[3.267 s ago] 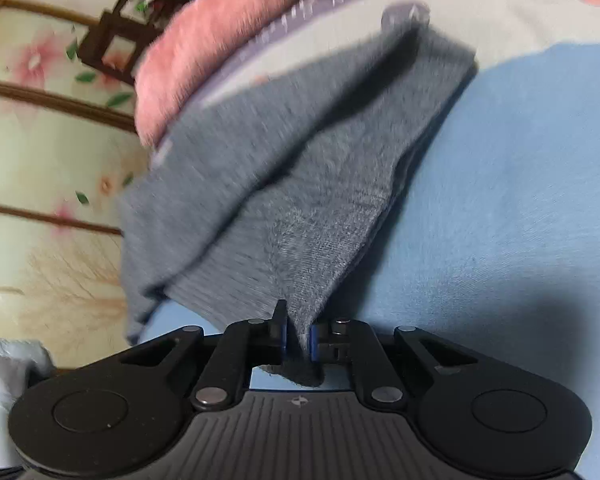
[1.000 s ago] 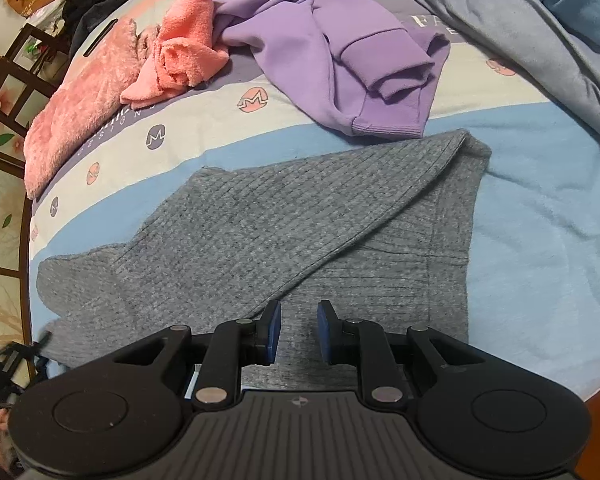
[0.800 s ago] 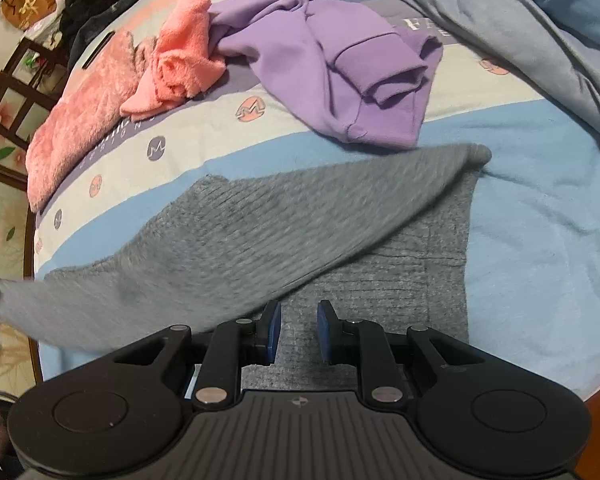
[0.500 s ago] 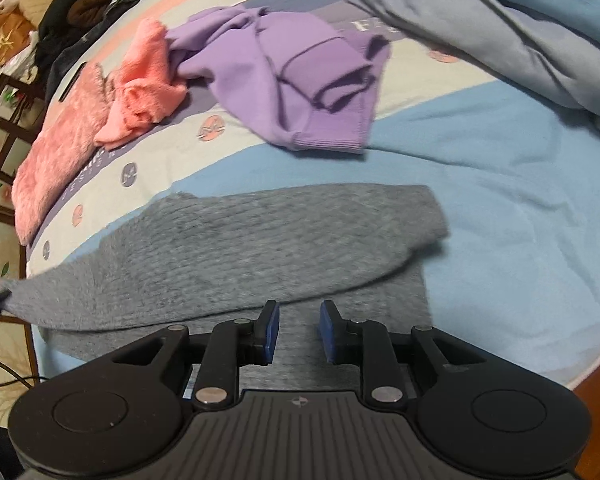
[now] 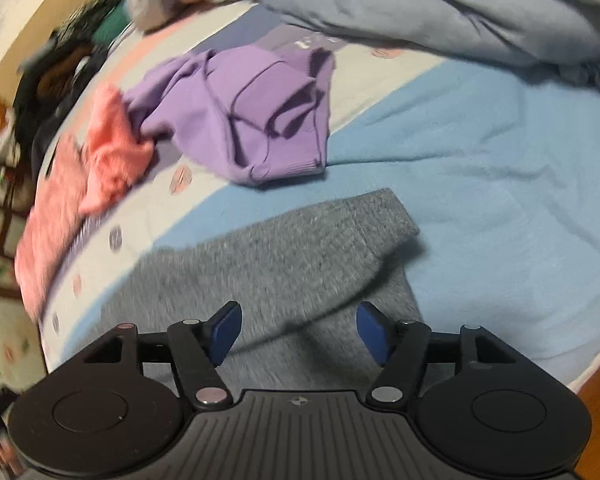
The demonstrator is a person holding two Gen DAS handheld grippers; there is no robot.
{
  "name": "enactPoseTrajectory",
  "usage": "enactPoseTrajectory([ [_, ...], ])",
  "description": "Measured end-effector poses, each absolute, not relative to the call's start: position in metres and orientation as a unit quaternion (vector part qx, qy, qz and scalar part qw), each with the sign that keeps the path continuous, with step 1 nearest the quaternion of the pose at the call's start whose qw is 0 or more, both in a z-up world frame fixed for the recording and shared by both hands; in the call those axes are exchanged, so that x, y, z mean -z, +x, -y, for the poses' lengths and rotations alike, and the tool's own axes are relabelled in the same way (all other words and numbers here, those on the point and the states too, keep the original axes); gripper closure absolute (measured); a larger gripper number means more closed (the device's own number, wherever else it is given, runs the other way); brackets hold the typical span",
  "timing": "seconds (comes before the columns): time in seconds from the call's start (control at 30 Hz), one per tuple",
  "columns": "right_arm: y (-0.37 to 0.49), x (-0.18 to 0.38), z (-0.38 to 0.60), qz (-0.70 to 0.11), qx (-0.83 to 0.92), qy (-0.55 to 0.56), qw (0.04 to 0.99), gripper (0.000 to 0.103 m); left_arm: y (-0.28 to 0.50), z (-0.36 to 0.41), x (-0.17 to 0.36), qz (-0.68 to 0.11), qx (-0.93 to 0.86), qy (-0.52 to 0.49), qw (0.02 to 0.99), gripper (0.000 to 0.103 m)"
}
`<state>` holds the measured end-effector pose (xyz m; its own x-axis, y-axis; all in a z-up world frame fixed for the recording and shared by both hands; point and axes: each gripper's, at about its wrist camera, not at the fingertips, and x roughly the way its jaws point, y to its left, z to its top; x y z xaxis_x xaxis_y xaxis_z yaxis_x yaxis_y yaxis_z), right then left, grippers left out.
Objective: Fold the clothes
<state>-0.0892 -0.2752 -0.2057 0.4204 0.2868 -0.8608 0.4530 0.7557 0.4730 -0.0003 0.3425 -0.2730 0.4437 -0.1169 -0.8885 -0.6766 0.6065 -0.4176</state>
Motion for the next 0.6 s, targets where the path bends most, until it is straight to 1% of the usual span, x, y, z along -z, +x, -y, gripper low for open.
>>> enactPoseTrajectory([
  [0.03, -0.086, 0.213, 0.277, -0.539, 0.069, 0.360, 0.758, 0.040, -0.003, -0.336, 0.277, -0.497, -0.174, -0.414, 0.743, 0.045],
  [0.13, -0.076, 0.234, 0.284, -0.552, 0.127, 0.410, 0.715, 0.040, -0.010, -0.318, 0.290, -0.506, -0.134, -0.447, 0.725, 0.045],
  [0.2, -0.076, 0.241, 0.289, -0.536, 0.148, 0.454, 0.696, 0.049, -0.014, -0.299, 0.298, -0.522, -0.107, -0.458, 0.712, 0.045],
  [0.23, -0.077, 0.242, 0.291, -0.526, 0.151, 0.472, 0.691, 0.075, -0.014, -0.286, 0.303, -0.536, -0.092, -0.456, 0.705, 0.042],
  [0.27, -0.077, 0.242, 0.293, -0.516, 0.154, 0.490, 0.685, 0.096, -0.014, -0.275, 0.307, -0.549, -0.077, -0.453, 0.698, 0.039],
  [0.33, -0.074, 0.225, 0.290, -0.497, 0.127, 0.481, 0.711, 0.097, -0.017, -0.254, 0.309, -0.568, -0.056, -0.437, 0.695, 0.036],
  [0.4, -0.072, 0.201, 0.285, -0.476, 0.079, 0.473, 0.737, 0.097, -0.024, -0.235, 0.311, -0.582, -0.032, -0.430, 0.689, 0.036],
  [0.5, -0.077, 0.169, 0.283, -0.441, 0.033, 0.502, 0.743, 0.097, -0.037, -0.204, 0.315, -0.610, 0.020, -0.412, 0.676, 0.036],
  [0.6, -0.082, 0.149, 0.281, -0.425, 0.011, 0.517, 0.742, 0.097, -0.047, -0.170, 0.318, -0.628, 0.079, -0.399, 0.664, 0.036],
])
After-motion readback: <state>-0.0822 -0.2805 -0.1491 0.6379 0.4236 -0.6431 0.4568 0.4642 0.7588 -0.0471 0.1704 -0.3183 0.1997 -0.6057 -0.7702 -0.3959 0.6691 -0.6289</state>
